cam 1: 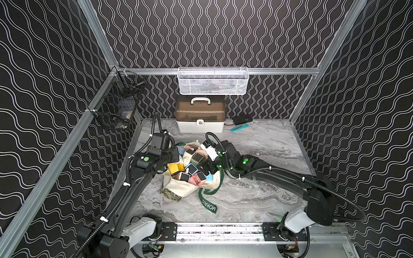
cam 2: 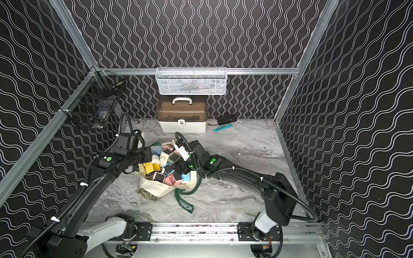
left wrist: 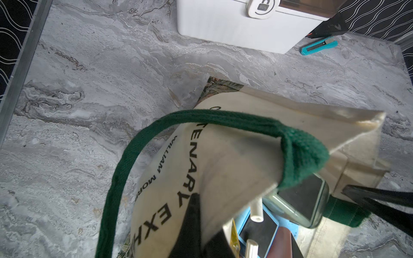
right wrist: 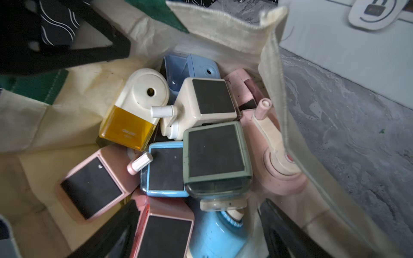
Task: Take out the pencil sharpeners from the tote bags
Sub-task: Pick up the pencil sharpener from the canvas bag.
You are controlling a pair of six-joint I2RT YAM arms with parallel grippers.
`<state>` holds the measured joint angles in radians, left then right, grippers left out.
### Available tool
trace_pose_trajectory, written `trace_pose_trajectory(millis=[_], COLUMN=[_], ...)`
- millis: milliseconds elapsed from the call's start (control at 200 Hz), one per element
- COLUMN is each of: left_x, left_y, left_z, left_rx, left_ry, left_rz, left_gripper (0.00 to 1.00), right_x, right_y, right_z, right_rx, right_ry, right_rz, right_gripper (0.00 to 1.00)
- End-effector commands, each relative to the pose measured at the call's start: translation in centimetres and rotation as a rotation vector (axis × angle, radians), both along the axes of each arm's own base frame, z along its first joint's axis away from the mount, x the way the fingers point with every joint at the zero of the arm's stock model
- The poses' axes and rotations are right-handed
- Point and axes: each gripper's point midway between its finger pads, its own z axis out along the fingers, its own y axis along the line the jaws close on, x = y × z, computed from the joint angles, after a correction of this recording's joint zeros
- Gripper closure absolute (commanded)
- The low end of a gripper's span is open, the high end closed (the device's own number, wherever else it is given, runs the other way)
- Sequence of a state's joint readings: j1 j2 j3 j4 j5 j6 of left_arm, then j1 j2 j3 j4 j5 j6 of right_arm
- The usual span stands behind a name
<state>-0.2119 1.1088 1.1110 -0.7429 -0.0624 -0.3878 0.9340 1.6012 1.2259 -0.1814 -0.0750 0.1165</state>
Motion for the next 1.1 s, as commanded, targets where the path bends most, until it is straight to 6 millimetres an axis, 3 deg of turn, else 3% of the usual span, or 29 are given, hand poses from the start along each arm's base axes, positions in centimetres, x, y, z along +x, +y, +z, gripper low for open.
trace_pose_trajectory(millis=[0, 250, 595, 886, 1096], left_x=[-1.1, -1.2, -1.1, -1.1, -1.1], left_y=[0.4, 0.5, 0.6, 0.6, 0.7], left_z=[-1.0, -1.1, -1.0, -0.9, -0.9], left_rx=[0.007, 0.005, -0.006, -0.012, -0.016], left_ry=[0.057, 0.055, 0.052, 0.049, 0.05], left_rz=[0.003, -0.002, -0.003, -0.005, -0.002], left_gripper=[1.0, 1.0, 1.0, 1.0, 1.0], right_x=[1.1, 2.3, 3.0, 3.3, 2.4], right_y=[-0.4, 1.3, 3.1, 3.6, 3.6], right_z=[-0.6, -2.3, -3.9, -3.8, -3.2], right_rx=[-0.026, -0.055, -0.043, -0.009, 0.034], right_ry=[-0.026, -0.02, -0.005, -0.017, -0.017], right_rz=[-0.048, -0.025, -0.005, -0.009, 0.012], right_gripper=[0.11, 0.11, 0.22, 0.42, 0.57])
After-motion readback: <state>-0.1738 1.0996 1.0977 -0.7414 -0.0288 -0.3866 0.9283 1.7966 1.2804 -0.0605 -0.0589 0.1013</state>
